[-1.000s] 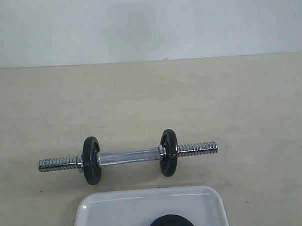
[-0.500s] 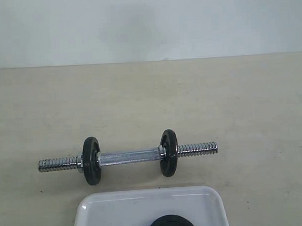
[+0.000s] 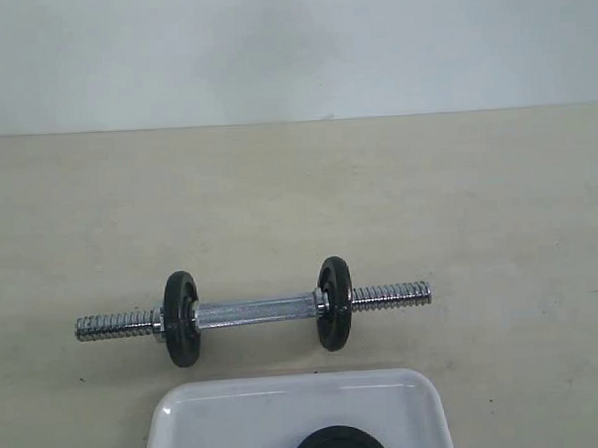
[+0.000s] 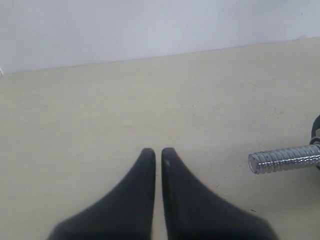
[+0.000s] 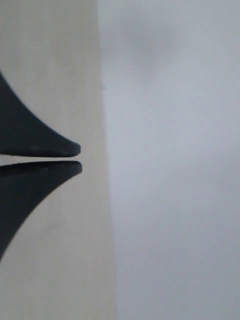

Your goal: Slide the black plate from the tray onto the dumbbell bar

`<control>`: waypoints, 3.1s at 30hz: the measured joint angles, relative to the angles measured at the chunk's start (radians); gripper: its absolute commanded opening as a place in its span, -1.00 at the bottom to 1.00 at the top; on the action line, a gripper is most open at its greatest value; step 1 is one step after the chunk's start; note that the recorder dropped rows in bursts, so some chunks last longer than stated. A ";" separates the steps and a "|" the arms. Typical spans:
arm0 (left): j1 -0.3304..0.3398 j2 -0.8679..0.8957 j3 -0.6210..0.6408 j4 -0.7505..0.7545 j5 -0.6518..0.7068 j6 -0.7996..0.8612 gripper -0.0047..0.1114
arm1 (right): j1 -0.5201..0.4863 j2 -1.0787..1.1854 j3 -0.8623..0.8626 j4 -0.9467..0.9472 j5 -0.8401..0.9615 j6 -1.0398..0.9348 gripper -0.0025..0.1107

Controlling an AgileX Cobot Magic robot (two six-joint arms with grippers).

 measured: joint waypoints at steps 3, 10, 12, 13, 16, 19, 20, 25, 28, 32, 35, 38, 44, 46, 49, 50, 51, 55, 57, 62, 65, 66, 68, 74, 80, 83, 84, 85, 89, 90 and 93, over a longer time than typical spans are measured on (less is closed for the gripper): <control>0.000 0.000 0.000 0.000 0.000 0.000 -0.84 | 0.000 -0.001 0.000 0.000 -0.274 0.007 -0.93; 0.000 0.000 0.000 0.000 0.002 0.000 -0.84 | 0.000 -0.002 0.000 0.000 -0.599 0.010 -0.93; 0.000 0.000 0.000 0.000 0.002 0.000 -0.84 | 0.000 -0.002 0.000 0.000 -0.621 0.011 -0.93; 0.000 0.000 0.000 0.000 0.002 0.000 -0.84 | 0.000 -0.002 0.000 0.000 -0.626 0.014 -0.93; 0.000 0.000 0.000 0.000 0.002 0.000 -0.84 | 0.000 -0.002 0.000 0.000 -0.632 0.014 -0.93; 0.000 0.000 0.000 0.000 0.002 0.000 -0.84 | 0.000 -0.002 0.000 0.000 -0.632 0.014 -0.93; 0.000 0.000 0.000 0.000 0.002 0.000 -0.84 | 0.000 -0.002 0.000 0.000 -0.632 0.016 -0.93; 0.000 0.000 0.000 0.000 0.002 0.000 -0.84 | 0.000 -0.002 0.000 0.000 -0.645 0.026 -0.93; 0.000 0.000 0.000 0.000 0.002 0.000 -0.84 | 0.000 -0.002 0.000 0.000 -0.649 0.026 -0.93; 0.000 0.000 0.000 0.000 0.002 0.000 -0.84 | 0.000 -0.002 0.000 0.000 -0.651 0.030 -0.93; 0.000 0.000 0.000 0.000 0.002 0.000 -0.84 | 0.000 -0.002 0.000 0.000 -0.651 0.033 -0.93; 0.000 0.000 0.000 0.000 0.002 0.000 -0.84 | 0.000 -0.002 0.000 0.000 -0.651 0.059 -0.93; 0.000 0.000 0.000 0.018 0.002 0.000 -0.84 | 0.000 -0.002 0.000 0.000 -0.662 0.123 -0.93; 0.000 0.000 0.000 0.046 0.002 0.000 -0.84 | 0.000 -0.002 0.000 0.000 -0.666 0.130 -0.93; 0.000 0.000 0.000 0.057 -0.022 0.000 -0.84 | 0.000 -0.002 0.000 0.000 -0.682 0.130 -0.93; 0.000 0.000 0.000 0.057 -0.048 0.000 -0.84 | 0.000 -0.002 0.000 0.000 -0.690 0.130 -0.93; 0.000 0.000 0.000 0.053 -0.083 0.000 -0.84 | 0.000 -0.002 0.000 0.000 -0.697 0.130 -0.93; 0.000 0.000 0.000 0.008 -0.290 0.000 -0.84 | 0.000 -0.002 0.000 0.000 -0.733 0.147 -0.93; 0.000 0.000 0.000 -0.003 -0.418 0.000 -0.84 | 0.000 -0.002 0.000 0.000 -0.755 0.164 -0.93; 0.000 0.000 0.000 -0.007 -0.685 0.000 -0.84 | 0.000 -0.002 0.000 0.000 -0.814 0.298 -0.93; 0.000 0.000 0.000 -0.007 -0.813 0.000 -0.84 | 0.000 -0.002 0.000 0.000 -0.830 0.403 -0.93; 0.000 0.000 0.000 -0.007 -0.851 0.000 -0.84 | 0.000 -0.002 0.000 0.000 -0.833 0.429 -0.93; 0.000 0.000 0.000 -0.007 -0.917 -0.002 -0.84 | 0.000 -0.002 0.000 0.000 -0.834 0.489 -0.93; 0.000 -0.002 0.000 -0.007 -1.054 -0.284 -0.84 | 0.000 -0.002 0.000 0.000 -0.826 0.626 -0.93; 0.000 -0.002 0.000 0.018 -1.069 -0.584 -0.84 | 0.000 -0.002 0.000 -0.090 -0.789 0.789 -0.93; 0.000 -0.002 0.000 0.027 -1.073 -0.615 -0.84 | 0.000 -0.002 0.000 -0.186 -0.785 0.828 -0.93; 0.000 -0.002 0.000 0.030 -1.073 -0.617 -0.84 | 0.000 -0.002 0.000 -0.208 -0.783 0.834 -0.93; 0.000 -0.002 0.000 0.030 -1.073 -0.619 -0.84 | 0.000 -0.002 0.000 -0.223 -0.783 0.837 -0.93; 0.000 -0.002 0.000 0.030 -1.073 -0.628 -0.84 | 0.000 -0.002 0.000 -0.242 -0.781 0.839 -0.93; 0.000 -0.002 0.000 0.030 -1.075 -0.636 -0.84 | 0.000 -0.002 0.000 -0.242 -0.781 0.839 -0.93; 0.000 -0.002 0.000 0.030 -1.087 -0.653 -0.84 | 0.000 -0.002 0.000 -0.243 -0.781 0.844 -0.93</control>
